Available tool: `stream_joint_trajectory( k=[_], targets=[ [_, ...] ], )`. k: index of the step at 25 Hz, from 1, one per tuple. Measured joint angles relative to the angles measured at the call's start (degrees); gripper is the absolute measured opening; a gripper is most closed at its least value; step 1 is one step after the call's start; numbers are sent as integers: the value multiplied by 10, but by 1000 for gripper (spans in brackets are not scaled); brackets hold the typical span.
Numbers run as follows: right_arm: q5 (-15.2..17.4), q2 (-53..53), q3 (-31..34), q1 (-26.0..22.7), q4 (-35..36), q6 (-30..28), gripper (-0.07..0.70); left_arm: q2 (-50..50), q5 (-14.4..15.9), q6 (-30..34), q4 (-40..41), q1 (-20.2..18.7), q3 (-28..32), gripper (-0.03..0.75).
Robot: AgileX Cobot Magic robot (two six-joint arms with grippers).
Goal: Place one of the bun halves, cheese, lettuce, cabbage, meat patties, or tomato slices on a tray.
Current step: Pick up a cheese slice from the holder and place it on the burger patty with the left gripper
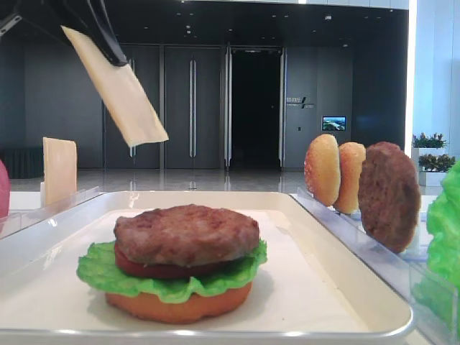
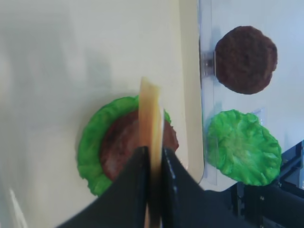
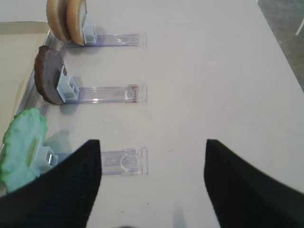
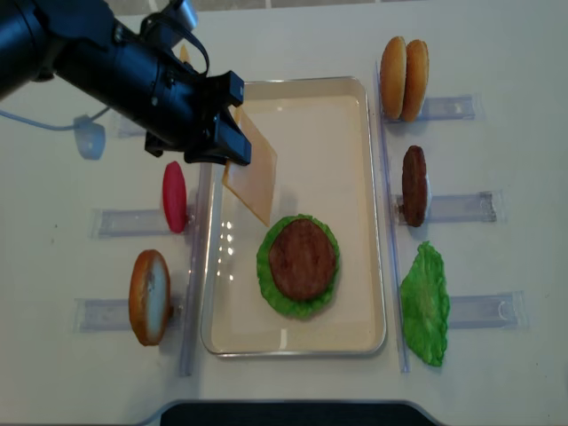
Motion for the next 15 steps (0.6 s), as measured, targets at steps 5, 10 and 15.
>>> stream_joint_trajectory(
  k=[5, 10, 15],
  targets=[
    [0, 0, 0, 0, 0, 0, 471, -8, -77, 49, -72, -35, 52, 35],
    [0, 0, 0, 0, 0, 0, 471, -8, -116, 99, -144, -58, 90, 35],
    [0, 0, 0, 0, 0, 0, 471, -8, -131, 134, -198, -66, 118, 35]
  ],
)
